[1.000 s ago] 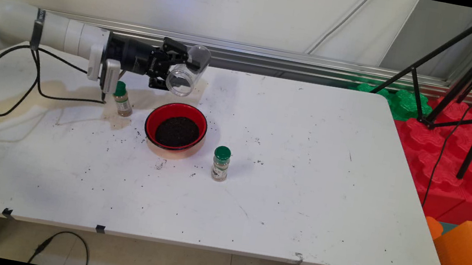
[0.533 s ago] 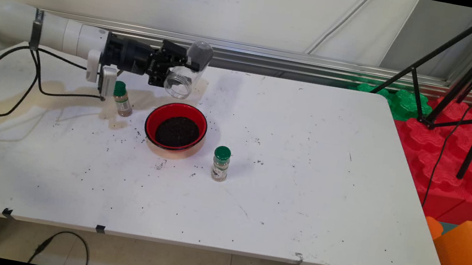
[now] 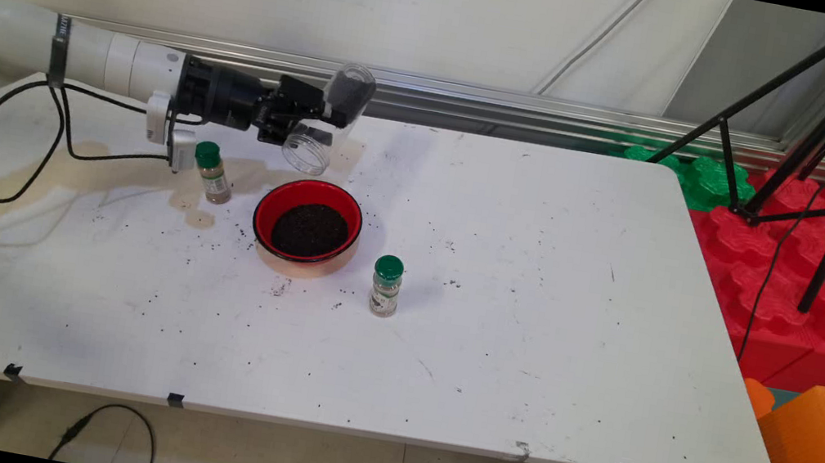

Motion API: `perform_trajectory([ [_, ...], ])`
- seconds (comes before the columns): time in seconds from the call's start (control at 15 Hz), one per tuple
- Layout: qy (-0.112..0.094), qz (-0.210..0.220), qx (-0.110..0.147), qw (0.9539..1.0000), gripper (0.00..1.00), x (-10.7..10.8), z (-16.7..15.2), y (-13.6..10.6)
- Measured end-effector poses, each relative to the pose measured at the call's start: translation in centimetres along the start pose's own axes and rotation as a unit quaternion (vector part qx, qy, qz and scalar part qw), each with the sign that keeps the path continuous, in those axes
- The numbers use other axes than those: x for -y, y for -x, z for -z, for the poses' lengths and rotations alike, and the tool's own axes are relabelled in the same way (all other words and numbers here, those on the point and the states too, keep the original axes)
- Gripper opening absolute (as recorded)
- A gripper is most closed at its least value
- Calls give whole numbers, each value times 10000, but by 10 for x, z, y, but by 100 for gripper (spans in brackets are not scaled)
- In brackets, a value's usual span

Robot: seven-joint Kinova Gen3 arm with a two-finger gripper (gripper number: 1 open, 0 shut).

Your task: Pour the black seasoning powder in the red bowl

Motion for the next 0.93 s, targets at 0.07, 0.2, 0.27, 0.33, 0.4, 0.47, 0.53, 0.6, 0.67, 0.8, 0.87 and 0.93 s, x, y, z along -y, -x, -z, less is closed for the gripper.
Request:
perform_trajectory([
  [0.07,-10,-121,-3,9999,0,0,1,0],
  [0.2,-29,-331,-10,9994,0,1,2,-1],
  [0.27,-34,-390,-12,9992,0,1,2,-1],
  [0.33,-43,-498,-12,9987,0,2,3,-2],
  [0.4,-52,-605,-12,9982,0,2,4,-2],
  [0.47,-60,-697,-10,9976,0,2,4,-2],
  [0.53,-70,-807,-9,9967,0,2,5,-2],
  [0.6,-79,-897,-8,9959,0,3,5,-2],
  [0.67,-91,-997,-6,9950,0,3,6,-2],
  [0.8,-110,-1166,-3,9931,0,4,6,-3],
  [0.87,-115,-1217,-1,9925,0,4,7,-3],
  [0.93,-123,-1292,-1,9915,0,5,7,-3],
])
